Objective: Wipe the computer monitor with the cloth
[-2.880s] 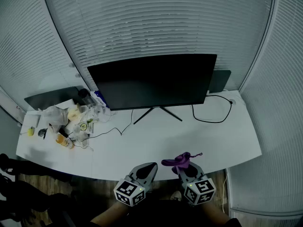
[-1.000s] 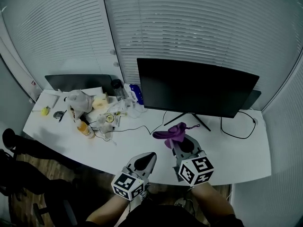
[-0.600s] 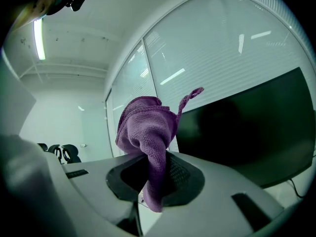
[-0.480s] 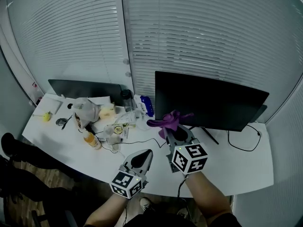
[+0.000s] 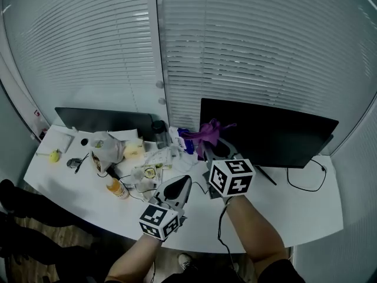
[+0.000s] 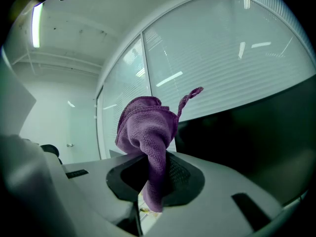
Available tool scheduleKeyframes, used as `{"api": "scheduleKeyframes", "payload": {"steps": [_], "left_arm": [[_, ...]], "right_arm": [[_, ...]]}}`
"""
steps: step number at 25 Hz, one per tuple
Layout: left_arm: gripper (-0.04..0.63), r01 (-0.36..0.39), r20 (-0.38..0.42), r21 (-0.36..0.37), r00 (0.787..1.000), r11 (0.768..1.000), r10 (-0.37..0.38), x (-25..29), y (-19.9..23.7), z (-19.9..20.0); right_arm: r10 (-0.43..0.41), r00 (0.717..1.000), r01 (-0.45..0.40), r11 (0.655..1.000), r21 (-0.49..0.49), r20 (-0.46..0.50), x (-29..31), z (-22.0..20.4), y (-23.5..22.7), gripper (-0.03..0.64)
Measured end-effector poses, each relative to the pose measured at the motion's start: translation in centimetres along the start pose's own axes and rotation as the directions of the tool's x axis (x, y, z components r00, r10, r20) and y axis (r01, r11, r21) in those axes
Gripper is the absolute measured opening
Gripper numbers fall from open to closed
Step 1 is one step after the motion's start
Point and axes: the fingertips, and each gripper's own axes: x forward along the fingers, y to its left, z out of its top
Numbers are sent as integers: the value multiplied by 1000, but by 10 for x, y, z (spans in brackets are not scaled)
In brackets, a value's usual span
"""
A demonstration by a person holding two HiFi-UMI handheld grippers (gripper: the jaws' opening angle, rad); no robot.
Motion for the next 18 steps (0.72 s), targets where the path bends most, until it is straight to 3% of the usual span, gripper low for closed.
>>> {"api": "scheduleKeyframes", "payload": {"steps": [9,18], "left_arm": [[3,25,1,-17,1000,1000,-25,16,4,19],[3,-38,1,1,999,999,38,46,24,21]], "right_arm": [[-50,998,50,999,0,-38,32,17,-12,67],[-7,998,9,999,38,-62,88,24,-32,67]]}}
